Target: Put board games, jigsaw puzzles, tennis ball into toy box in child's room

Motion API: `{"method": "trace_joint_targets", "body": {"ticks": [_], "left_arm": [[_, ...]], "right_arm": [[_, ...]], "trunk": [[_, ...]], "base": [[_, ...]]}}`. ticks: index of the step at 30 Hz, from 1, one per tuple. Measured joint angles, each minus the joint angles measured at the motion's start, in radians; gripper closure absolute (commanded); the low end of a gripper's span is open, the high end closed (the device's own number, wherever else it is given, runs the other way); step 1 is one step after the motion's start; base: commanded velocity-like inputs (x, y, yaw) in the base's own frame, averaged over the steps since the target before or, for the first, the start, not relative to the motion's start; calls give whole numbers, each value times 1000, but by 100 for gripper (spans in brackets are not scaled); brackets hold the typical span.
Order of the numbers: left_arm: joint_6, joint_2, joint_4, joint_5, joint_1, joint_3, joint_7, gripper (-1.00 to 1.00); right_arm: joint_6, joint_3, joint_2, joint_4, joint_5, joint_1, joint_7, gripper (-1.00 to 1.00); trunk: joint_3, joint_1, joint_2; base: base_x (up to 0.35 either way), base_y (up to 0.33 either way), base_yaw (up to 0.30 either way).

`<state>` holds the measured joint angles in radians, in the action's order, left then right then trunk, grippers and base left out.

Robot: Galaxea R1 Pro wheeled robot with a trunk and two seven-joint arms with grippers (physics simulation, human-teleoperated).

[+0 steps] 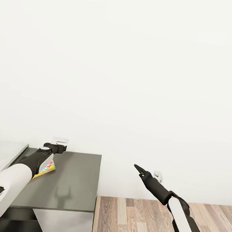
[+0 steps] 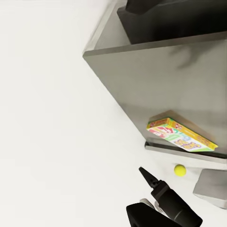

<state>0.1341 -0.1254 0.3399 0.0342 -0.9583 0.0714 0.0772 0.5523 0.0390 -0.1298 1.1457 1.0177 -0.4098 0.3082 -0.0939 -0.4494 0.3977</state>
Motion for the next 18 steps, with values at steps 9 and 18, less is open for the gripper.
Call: {"method": "trace_joint_targets", "body": {"ticks": [9,18], "left_arm": [[6,-3,2,-1,0,3,-3,-100],[4,-9,2,-3,0,3,-5,-100]], "right_arm": [[0,0,-1,0,0,0,1,-100],[0,-1,-1,0,0,0,3,-100]], "trunk": [[-15,0,0],[-30,0,0]], "base": [[0,0,0],[0,0,0]]}}
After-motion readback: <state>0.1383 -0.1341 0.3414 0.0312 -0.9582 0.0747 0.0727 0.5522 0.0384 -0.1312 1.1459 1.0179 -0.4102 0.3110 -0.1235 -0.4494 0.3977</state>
